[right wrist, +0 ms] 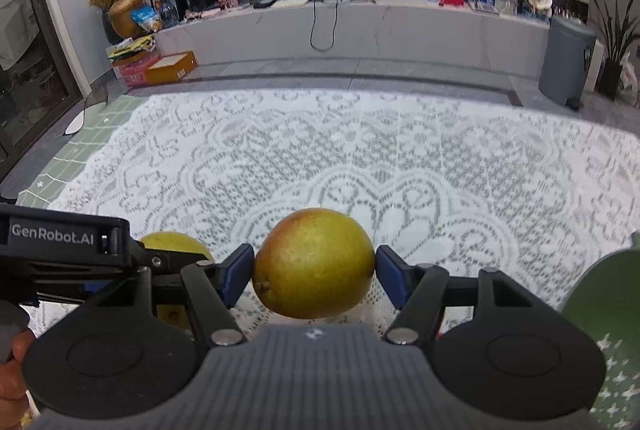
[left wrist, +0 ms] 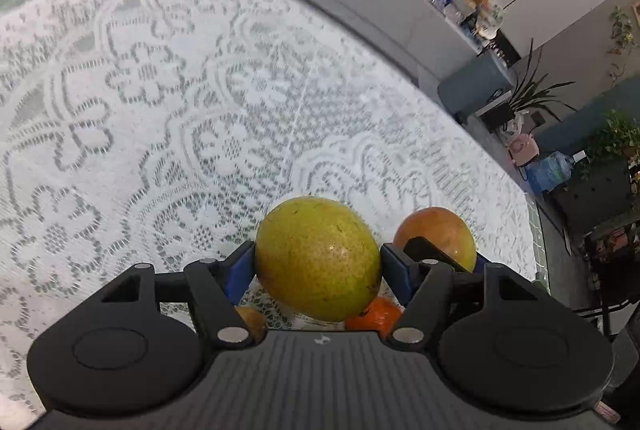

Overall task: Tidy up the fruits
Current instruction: 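Close the left tool on the large pear while the right tool grasps the other pear, then carry both pears over the green colander and lower them inside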

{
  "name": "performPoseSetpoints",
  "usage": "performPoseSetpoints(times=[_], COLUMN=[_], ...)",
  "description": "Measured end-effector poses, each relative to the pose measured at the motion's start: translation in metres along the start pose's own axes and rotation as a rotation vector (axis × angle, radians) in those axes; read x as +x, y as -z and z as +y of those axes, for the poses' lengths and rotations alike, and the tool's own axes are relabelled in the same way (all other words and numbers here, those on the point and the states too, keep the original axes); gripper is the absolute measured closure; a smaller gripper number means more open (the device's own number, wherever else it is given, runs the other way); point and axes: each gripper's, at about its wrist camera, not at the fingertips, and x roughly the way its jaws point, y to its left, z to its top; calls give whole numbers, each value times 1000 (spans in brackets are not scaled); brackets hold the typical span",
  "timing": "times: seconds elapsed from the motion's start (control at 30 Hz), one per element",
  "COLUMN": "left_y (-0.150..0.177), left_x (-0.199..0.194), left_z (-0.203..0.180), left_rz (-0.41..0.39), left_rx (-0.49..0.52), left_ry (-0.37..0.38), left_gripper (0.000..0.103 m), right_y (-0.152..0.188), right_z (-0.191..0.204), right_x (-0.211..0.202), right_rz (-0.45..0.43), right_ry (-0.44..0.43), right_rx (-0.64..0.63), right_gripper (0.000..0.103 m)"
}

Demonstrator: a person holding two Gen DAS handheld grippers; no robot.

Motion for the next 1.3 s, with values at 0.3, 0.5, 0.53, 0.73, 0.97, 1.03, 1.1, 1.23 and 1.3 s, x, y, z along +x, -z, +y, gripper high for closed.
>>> performPoseSetpoints(times=[0.3,0.5,0.53,0.73,0.97,1.03,1.1,1.23,1.3], left_y=[10,25,29,50,77,84,90,101,103], left_x=[-45,-64,-65,-62,-45,-38,-30,-14,-5], left_z=[-31,-68,-73,-108,-148,-161,-172,-189,-196], left_rz=[-84,-100,-99,-63,5,31,55,94,117], left_rx=[90,178,191,280,413,455,495,559,590], left_ry=[-6,42,53,105,150,152,148,131,122], left_gripper=[26,26,26,26,26,26,26,26,26], right_y=[1,7,9,25,49,56,60,64,63], right_z=[-3,-19,-24,-55,-92,-102,-110,-125,-130], right_x=[-61,-112,-120,-159,-177,-179,-179,-174,-169], right_rz=[-67,-107,-110,-116,-43,-16,4,37,52], right_ry=[21,50,56,111,161,167,173,184,184], right_rx=[6,9,14,33,19,22,24,22,15], right_gripper=[39,39,39,39,39,39,39,39,39])
